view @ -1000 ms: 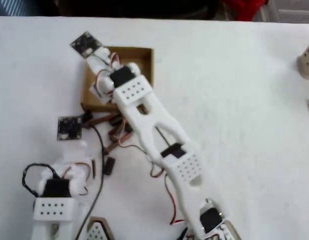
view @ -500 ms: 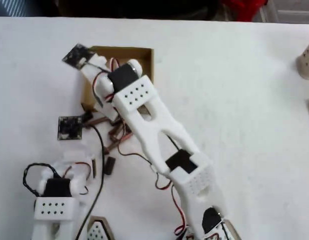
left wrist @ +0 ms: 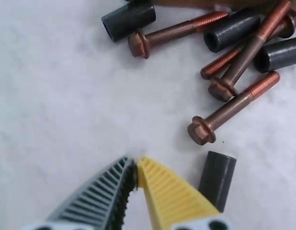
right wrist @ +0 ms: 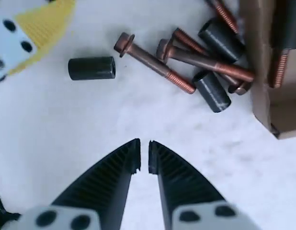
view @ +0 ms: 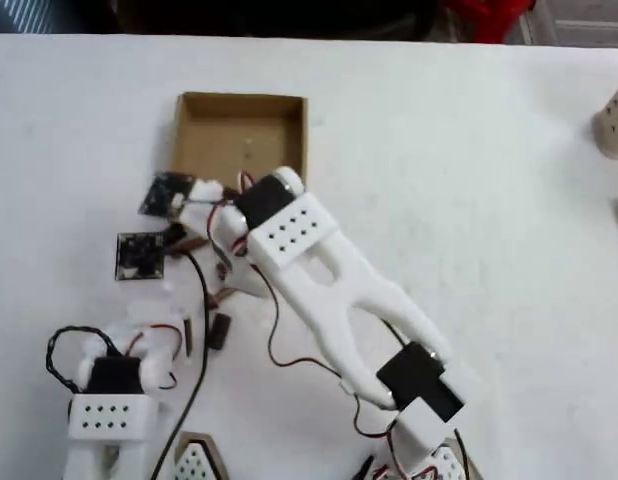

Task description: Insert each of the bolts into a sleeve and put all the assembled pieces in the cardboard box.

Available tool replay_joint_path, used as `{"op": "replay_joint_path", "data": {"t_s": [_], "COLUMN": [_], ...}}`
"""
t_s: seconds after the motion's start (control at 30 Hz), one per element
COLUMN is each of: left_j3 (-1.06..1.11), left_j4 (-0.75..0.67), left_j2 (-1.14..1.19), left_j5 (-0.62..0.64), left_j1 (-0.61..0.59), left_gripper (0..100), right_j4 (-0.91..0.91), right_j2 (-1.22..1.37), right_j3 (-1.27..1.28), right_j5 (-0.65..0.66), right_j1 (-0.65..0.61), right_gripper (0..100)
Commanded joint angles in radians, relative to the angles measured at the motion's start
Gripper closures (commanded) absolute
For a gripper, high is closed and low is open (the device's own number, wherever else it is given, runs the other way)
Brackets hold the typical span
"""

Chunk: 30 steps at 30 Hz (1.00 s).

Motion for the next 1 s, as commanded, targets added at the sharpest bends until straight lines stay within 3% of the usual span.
{"op": "replay_joint_path", "data": {"t_s": [0.0, 0.23, 0.43, 0.67, 0.97], "left_j3": [-0.005, -0.005, -0.005, -0.005, -0.005], "left_j4": [-0.029, -0.029, -0.026, -0.026, -0.029], "left_j2": [-0.01, -0.01, -0.01, -0.012, -0.012], "left_j5": [-0.012, -0.014, -0.057, -0.06, -0.06], "left_j1": [0.005, 0.005, 0.005, 0.007, 0.01], "left_gripper": [98, 98, 98, 98, 98], "right_j4": [-0.111, -0.246, -0.34, -0.449, -0.45], "right_j2": [-0.012, 0.076, 0.171, 0.24, 0.243], "right_j3": [0.1, 0.107, 0.107, 0.106, 0.098], "right_j5": [0.166, 0.242, 0.287, 0.299, 0.37], "right_j1": [0.027, 0.093, 0.093, 0.107, 0.13], "right_gripper": [98.0, 82.4, 89.9, 84.8, 84.0]}}
